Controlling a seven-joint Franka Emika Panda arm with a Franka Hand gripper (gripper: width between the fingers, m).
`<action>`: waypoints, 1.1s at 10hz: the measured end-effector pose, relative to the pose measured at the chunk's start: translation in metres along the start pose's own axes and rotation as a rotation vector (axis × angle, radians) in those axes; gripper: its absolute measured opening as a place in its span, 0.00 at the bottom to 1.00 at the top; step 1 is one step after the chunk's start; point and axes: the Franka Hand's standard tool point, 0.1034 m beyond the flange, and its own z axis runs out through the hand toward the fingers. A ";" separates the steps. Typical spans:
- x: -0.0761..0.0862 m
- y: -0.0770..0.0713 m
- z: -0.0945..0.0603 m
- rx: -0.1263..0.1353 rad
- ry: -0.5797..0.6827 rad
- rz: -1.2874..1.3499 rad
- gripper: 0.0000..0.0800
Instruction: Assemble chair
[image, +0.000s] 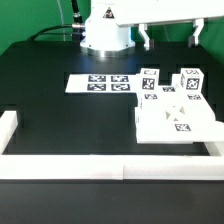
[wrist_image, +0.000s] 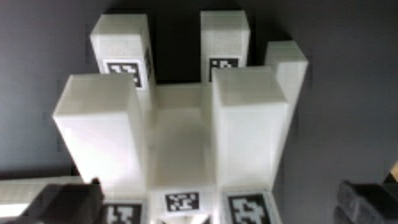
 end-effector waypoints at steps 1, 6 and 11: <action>0.001 -0.002 -0.001 0.011 -0.056 0.006 0.81; 0.029 0.006 0.014 0.027 -0.286 0.019 0.81; 0.036 0.005 0.019 -0.029 -0.315 -0.054 0.81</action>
Offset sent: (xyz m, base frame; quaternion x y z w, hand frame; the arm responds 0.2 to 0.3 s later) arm 0.0300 -0.0086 -0.0069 0.0152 -0.1298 -0.0065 0.9914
